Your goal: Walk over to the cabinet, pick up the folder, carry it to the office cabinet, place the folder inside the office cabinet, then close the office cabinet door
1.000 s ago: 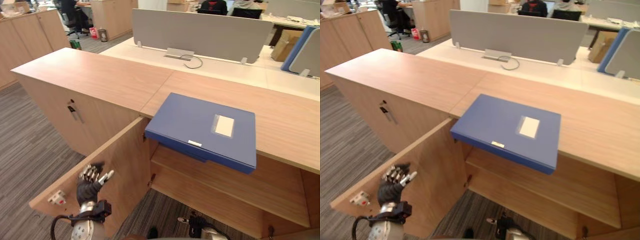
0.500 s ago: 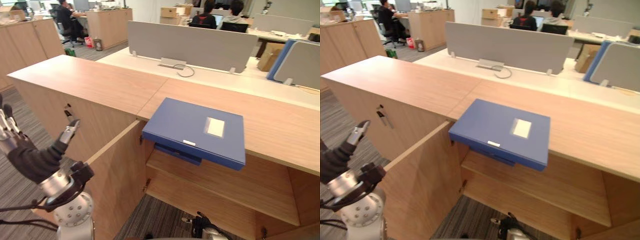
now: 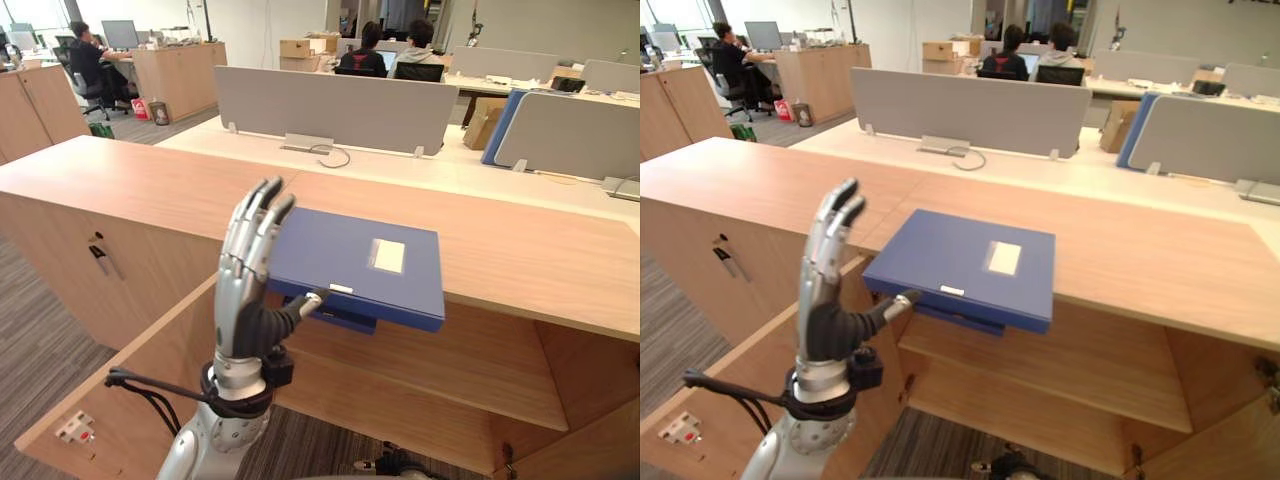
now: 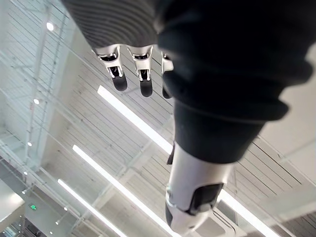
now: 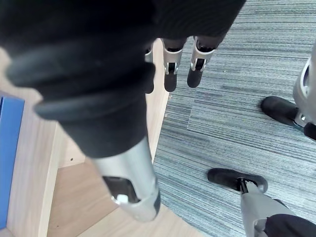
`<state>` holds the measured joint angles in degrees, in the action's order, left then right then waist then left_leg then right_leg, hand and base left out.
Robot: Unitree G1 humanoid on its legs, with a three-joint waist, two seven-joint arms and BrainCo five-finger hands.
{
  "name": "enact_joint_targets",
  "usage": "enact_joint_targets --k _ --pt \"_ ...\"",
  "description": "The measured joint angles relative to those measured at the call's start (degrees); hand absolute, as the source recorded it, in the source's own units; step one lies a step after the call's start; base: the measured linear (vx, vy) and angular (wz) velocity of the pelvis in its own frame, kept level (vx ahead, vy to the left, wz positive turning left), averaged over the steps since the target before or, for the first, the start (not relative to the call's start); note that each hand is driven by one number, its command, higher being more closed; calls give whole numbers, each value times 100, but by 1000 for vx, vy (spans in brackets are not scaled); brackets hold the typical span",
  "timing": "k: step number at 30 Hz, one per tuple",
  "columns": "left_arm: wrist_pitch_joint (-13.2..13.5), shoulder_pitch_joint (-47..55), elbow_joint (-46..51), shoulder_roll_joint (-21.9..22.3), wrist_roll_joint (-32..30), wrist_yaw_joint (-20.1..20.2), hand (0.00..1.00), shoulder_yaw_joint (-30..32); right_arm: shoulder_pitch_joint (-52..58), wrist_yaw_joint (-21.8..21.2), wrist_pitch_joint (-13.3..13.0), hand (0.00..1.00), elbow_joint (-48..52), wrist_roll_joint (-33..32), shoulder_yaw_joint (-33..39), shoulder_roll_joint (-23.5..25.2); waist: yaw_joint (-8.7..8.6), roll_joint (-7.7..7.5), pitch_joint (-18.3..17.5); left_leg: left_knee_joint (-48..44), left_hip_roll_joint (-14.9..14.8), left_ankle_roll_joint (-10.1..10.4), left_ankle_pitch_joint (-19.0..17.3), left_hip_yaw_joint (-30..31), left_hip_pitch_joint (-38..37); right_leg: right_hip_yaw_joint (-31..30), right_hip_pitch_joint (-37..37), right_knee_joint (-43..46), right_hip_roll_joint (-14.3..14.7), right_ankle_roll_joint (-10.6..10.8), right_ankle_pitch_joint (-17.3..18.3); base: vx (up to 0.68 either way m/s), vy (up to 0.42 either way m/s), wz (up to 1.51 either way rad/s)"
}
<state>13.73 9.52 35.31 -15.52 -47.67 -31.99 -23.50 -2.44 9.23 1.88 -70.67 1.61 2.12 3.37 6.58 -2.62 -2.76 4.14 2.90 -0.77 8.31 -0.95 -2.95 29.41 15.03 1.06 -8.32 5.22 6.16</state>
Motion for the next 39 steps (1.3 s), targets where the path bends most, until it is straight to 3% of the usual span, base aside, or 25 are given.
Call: enact_joint_targets --k 7,19,24,39 --pt "102 -241 -659 -334 -186 305 0 -515 4 -1 -103 0 -130 184 3 -143 -74 32 -85 60 -37 33 1 -69 -35 -77 -1 -70 40 -8 -3 11 -17 -6" --pt "143 -625 -1749 -780 -609 611 0 -764 -2 -7 -102 0 -124 213 13 -168 -235 163 -62 84 -100 85 -53 -273 -170 -339 -4 -65 56 -28 -14 -10 2 -12" --pt "-62 -917 -2450 -1104 -1034 608 0 -759 -21 0 -103 0 -80 418 63 -280 -291 223 -17 105 -134 95 -57 -288 -205 -395 -2 -69 88 -53 -12 -17 -8 -5" --pt "-518 -1281 -3452 -1208 -1556 584 0 -624 -211 35 -105 0 119 422 336 -327 -437 261 209 115 -169 170 -112 -309 -242 -597 -4 -204 141 -100 -46 1 -4 -6"
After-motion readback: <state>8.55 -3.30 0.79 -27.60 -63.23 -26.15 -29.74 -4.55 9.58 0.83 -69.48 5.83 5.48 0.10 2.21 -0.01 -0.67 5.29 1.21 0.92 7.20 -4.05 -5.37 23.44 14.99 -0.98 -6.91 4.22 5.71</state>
